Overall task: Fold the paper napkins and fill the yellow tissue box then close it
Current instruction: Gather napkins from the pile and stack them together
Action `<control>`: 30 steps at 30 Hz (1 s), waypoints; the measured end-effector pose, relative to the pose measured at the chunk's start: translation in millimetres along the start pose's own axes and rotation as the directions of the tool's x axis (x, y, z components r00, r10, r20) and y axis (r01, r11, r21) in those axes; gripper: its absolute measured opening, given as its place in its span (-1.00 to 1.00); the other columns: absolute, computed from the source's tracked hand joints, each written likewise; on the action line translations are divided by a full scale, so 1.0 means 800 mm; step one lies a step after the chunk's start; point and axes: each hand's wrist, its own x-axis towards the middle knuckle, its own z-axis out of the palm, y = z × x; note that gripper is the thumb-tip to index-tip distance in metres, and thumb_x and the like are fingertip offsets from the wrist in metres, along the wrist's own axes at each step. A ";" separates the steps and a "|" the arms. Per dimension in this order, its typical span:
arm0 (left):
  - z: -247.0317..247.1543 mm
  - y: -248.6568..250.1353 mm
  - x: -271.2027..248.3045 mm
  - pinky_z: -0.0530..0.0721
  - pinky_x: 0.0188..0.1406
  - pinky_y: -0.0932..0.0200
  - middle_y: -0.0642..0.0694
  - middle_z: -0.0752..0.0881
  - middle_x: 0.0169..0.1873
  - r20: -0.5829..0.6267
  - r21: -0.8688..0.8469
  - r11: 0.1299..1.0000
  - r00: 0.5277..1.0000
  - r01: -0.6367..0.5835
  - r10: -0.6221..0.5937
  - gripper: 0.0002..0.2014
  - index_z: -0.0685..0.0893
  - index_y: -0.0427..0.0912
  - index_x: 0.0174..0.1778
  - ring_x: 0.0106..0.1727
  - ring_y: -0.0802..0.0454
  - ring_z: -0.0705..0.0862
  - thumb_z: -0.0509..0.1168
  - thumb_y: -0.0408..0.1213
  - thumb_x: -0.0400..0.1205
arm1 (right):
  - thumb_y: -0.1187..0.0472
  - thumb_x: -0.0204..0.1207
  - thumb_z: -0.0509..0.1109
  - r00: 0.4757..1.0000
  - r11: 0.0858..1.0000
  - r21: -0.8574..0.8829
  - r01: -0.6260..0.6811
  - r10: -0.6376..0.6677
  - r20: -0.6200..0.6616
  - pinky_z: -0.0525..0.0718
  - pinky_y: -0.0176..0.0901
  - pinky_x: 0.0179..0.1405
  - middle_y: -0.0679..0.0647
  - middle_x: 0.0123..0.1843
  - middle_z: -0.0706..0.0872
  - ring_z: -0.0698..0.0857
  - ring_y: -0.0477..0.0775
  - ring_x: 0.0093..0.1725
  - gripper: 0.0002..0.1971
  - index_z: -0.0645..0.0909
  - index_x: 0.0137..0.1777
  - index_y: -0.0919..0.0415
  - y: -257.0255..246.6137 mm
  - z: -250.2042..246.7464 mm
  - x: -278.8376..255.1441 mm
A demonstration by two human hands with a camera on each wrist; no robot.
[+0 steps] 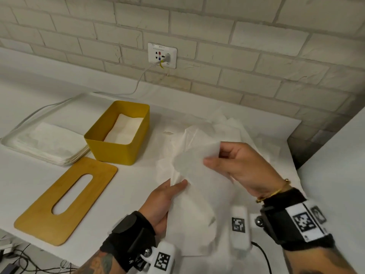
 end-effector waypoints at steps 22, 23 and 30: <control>-0.024 0.013 0.010 0.78 0.11 -0.26 -0.47 0.74 0.25 -0.020 0.013 0.999 0.999 0.034 -0.034 -0.56 0.61 -0.35 0.44 0.18 -0.42 0.77 0.39 -0.51 0.61 | 0.44 0.43 0.55 0.898 0.958 0.176 0.226 -0.135 -0.419 0.73 -0.12 -0.06 -0.01 -0.18 0.85 0.79 -0.02 -0.14 -0.78 0.69 -0.09 0.11 -0.048 -0.015 0.031; -0.023 0.015 0.013 0.77 0.16 -0.28 -0.46 0.74 0.25 -0.037 -0.001 1.000 0.999 0.030 -0.030 -0.55 0.61 -0.35 0.46 0.20 -0.41 0.76 0.38 -0.47 0.61 | 0.41 0.40 0.54 0.889 0.915 0.270 0.301 -0.167 -0.426 0.75 -0.10 -0.04 0.01 -0.15 0.84 0.79 0.01 -0.10 -0.80 0.68 -0.08 0.12 -0.060 -0.016 0.024; -0.005 0.029 0.023 0.63 0.41 -0.23 -0.38 0.71 0.35 -0.113 -0.141 0.990 0.994 -0.004 -0.012 -0.52 0.62 -0.30 0.49 0.40 -0.34 0.68 0.23 -0.08 0.75 | 0.54 0.45 0.50 0.893 0.957 0.268 0.113 0.020 -0.450 0.69 -0.22 -0.08 0.05 -0.19 0.80 0.74 0.00 -0.12 -0.77 0.73 -0.17 0.17 0.026 0.020 0.019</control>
